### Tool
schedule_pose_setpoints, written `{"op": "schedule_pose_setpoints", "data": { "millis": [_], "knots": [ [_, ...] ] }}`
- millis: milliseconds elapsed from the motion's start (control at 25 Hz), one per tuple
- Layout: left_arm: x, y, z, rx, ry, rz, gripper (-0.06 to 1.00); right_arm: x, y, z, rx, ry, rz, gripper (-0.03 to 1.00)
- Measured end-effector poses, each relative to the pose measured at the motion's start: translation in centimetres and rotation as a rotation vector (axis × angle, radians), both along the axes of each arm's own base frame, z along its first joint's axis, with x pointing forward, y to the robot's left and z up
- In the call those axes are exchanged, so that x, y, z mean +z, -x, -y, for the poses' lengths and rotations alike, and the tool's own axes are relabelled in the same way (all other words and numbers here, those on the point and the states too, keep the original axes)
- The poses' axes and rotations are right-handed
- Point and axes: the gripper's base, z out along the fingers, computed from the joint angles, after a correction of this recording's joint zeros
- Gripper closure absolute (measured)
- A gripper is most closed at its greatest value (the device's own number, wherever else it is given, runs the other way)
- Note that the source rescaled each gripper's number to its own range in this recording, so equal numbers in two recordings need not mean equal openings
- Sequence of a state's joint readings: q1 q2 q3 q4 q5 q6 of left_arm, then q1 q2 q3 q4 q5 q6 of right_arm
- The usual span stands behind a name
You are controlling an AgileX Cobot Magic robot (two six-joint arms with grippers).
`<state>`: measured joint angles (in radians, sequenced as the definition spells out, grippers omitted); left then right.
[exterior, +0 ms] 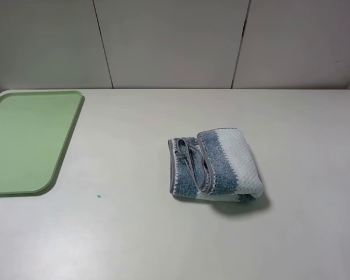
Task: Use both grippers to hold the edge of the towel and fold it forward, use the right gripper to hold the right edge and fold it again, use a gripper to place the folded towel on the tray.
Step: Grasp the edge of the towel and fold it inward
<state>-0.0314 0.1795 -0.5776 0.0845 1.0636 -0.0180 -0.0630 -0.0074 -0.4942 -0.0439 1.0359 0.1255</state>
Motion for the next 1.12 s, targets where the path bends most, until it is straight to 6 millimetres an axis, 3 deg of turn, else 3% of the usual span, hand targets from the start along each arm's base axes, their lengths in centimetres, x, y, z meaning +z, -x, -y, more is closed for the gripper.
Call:
{"op": "schedule_pose_setpoints", "data": {
  "millis": [200, 400, 680, 800, 1120],
  "knots": [
    [3.2, -4.4, 0.2, -0.009, 0.001, -0.140, 0.01, 0.0, 0.0, 0.0, 0.000, 0.000, 0.000, -0.03],
    [3.9, -9.7, 1.2, -0.086, 0.025, -0.249, -0.03, 0.0, 0.0, 0.0, 0.000, 0.000, 0.000, -0.03],
    [2.1, -16.5, 4.5, -0.224, 0.084, -0.332, -0.05, 0.0, 0.0, 0.0, 0.000, 0.000, 0.000, -0.03],
    [0.5, -19.1, 6.5, -0.268, 0.132, -0.384, -0.05, 0.0, 0.0, 0.0, 0.000, 0.000, 0.000, -0.03],
    [-3.1, -23.7, 12.8, -0.361, 0.189, -0.441, -0.05, 0.0, 0.0, 0.0, 0.000, 0.000, 0.000, -0.03]
  ]
}}
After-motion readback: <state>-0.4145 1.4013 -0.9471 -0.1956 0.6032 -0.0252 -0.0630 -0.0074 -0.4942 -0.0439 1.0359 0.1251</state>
